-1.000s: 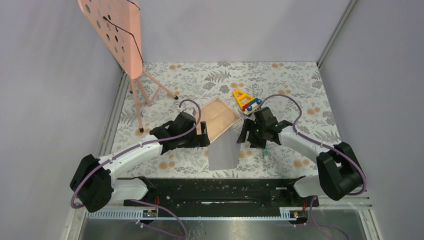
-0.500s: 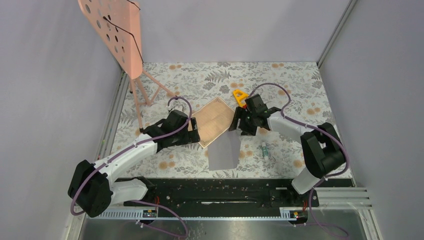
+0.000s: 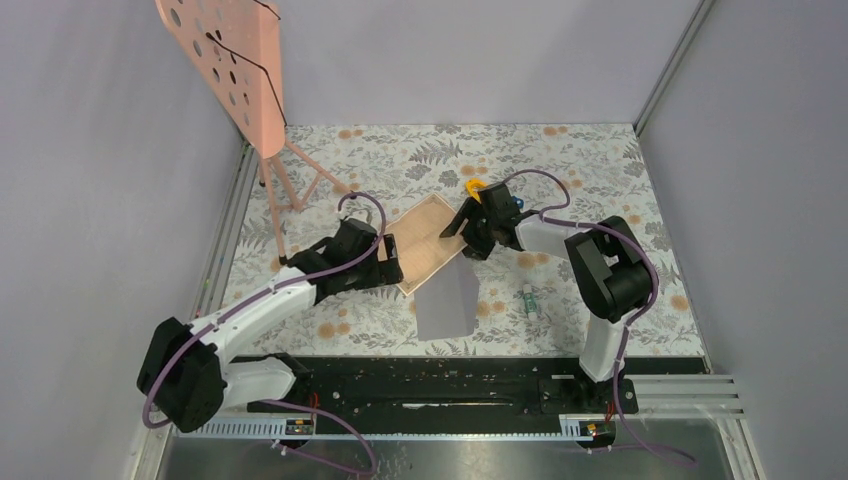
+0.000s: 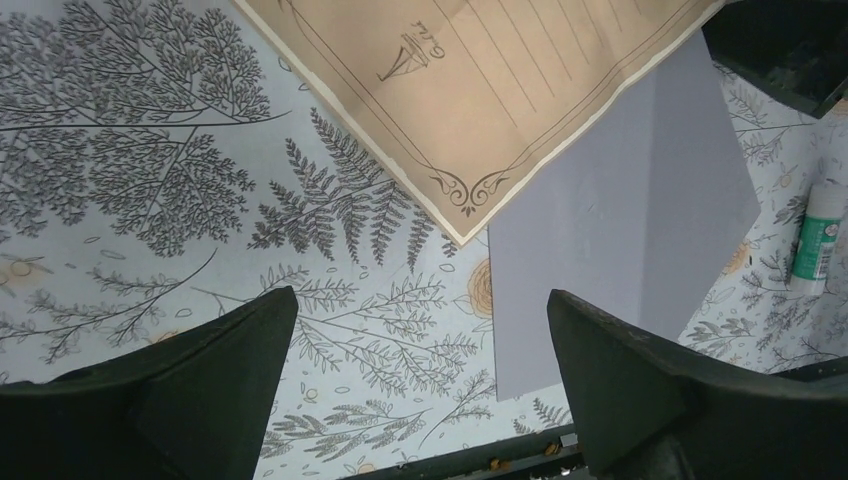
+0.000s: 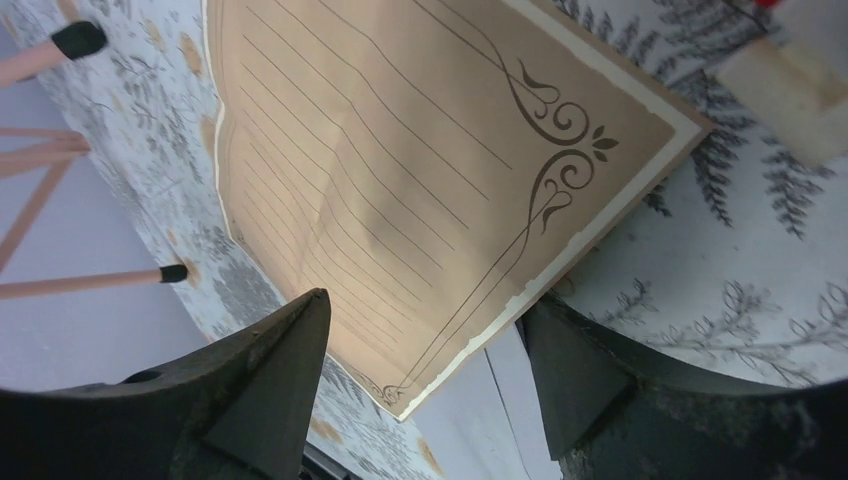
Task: Place the letter into the envelope and seal it
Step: Move the letter to the center of the board.
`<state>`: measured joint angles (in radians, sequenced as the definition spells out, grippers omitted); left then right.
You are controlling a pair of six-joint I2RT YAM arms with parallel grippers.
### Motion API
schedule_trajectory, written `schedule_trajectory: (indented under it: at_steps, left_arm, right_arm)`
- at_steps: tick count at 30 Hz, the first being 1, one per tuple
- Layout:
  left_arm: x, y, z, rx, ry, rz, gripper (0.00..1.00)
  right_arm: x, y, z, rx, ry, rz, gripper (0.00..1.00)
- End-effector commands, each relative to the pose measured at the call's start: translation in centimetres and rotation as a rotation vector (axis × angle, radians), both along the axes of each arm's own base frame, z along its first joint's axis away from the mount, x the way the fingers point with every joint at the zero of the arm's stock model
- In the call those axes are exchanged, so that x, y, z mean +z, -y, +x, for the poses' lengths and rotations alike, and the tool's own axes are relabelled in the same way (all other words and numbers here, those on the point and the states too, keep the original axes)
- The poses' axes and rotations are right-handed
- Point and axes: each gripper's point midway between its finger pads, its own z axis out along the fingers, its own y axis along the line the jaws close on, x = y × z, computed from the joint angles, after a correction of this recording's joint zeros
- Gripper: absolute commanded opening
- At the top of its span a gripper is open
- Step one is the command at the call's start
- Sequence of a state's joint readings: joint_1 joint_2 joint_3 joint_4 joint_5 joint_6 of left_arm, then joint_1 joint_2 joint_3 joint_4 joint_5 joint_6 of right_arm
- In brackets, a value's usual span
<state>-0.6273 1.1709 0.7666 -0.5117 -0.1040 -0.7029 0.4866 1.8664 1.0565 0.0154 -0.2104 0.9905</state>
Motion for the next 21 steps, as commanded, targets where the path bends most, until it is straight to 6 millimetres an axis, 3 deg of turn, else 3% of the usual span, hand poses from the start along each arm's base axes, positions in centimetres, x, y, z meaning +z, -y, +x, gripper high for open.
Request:
schedule_trajectory:
  at_steps: [1,7,12,15,21]
  left_arm:
    - [-1.2,1.2,2.5,0.005,0.012,-0.042,0.99]
    - [-2.0,3.7,5.9,-0.056,-0.037,-0.085,0.99]
    - [-2.3,4.7,6.6,-0.1,-0.067,-0.103,0.99]
    - [-2.1,4.5,6.2,-0.107,-0.065,-0.105,0.99]
    - [-1.2,3.5,4.6,-0.123,-0.06,-0.1,0.99]
  right_arm:
    - [0.4,-0.6,2.6,-0.099,0.046,0.06,0.77]
    - [0.0,-0.2,3.4,-0.145,0.059,0.05,0.72]
    - [0.2,0.4,4.4,-0.164,0.087,0.01,0.65]
    - [0.5,0.4,5.4,-0.159,0.112,-0.016,0.54]
    - [2.2,0.6,6.1,-0.14,0.167,-0.038,0.21]
